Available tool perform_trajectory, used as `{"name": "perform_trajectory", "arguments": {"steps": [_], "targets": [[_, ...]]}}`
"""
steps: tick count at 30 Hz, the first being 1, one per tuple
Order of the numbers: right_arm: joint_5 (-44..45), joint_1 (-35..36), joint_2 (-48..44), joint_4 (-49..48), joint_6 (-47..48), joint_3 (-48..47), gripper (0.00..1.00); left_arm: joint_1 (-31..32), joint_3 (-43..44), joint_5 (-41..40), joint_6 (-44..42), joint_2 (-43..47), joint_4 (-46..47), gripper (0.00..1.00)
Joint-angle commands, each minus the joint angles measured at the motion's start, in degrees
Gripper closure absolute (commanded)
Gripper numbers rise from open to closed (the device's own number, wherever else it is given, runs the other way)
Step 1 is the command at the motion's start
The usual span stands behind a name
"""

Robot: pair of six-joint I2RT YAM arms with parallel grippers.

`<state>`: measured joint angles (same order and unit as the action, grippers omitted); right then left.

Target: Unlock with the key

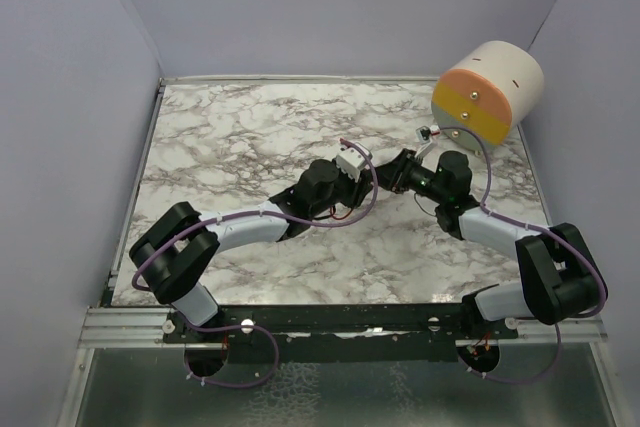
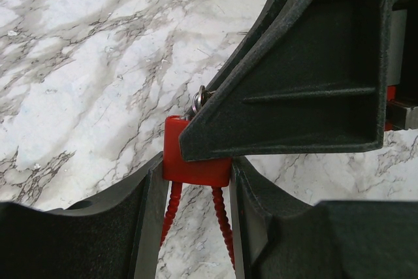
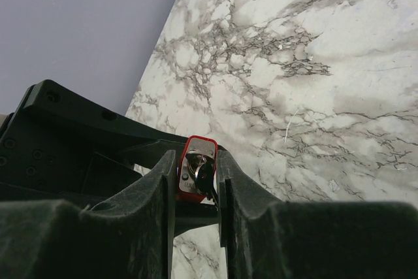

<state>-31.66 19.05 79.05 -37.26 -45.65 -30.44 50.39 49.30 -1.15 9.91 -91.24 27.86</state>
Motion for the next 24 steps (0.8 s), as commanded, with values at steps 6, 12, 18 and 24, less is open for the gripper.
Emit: {"name": "perform_trajectory", "arguments": {"steps": [6, 12, 18, 24], "targets": [[5.0, 0.2, -1.3, -0.1, -1.1, 0.2, 0.99, 0.4, 0.3, -2.2, -0.3, 1.9, 1.3, 0.66], [6.1, 0.1, -1.6, -0.3, -1.1, 0.5, 0.99, 0.3, -2.6, -1.5, 0.4, 5.6, 1.3, 0.63], [6.6, -0.3, -1.4, -0.9, -1.6, 0.9, 0.99, 0.3, -5.3, 0.8, 1.6, 9.0, 1.0, 0.59], [5.7, -0.5, -0.9, -3.0, -2.8, 1.4, 0.99, 0.3, -5.2, 5.7, 1.1, 8.1, -0.4, 0.57]]}}
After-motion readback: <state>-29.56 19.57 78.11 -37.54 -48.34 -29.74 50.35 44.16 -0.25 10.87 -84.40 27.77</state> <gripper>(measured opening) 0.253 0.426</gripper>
